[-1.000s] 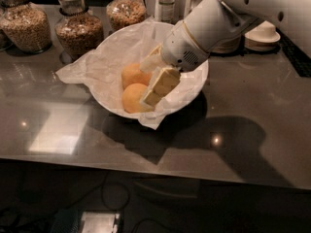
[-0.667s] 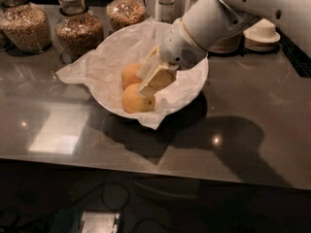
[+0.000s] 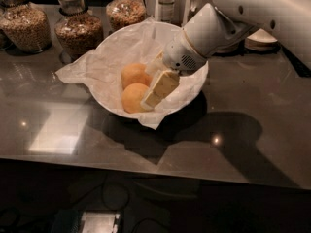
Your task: Pick orange from white bowl
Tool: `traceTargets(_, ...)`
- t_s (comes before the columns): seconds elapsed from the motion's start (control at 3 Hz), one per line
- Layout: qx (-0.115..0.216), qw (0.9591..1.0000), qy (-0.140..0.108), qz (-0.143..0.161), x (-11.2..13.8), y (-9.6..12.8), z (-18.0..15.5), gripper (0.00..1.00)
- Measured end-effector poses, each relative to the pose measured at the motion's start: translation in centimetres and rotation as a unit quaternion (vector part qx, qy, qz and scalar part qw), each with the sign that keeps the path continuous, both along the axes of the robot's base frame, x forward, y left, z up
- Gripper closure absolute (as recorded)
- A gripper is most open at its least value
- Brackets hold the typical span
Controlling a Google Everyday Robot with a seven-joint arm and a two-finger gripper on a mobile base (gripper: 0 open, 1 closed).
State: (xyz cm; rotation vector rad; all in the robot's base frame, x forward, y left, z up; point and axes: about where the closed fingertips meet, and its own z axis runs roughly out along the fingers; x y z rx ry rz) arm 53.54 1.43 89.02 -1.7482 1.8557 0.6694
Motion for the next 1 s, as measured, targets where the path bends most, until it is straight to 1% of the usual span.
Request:
traceTargets(0.33,-0.004,0.9996,0.014,-0.023,0.7,-0.3,-1.3,0.29)
traceTargets(0.67,-0.006,0.9991,0.019,-0.038,1.4,-0.3,-1.9,0.36)
traceTargets(1.0,-0.006,0.9984,0.027,-0.048,1.3,-0.4,-2.5,0.36)
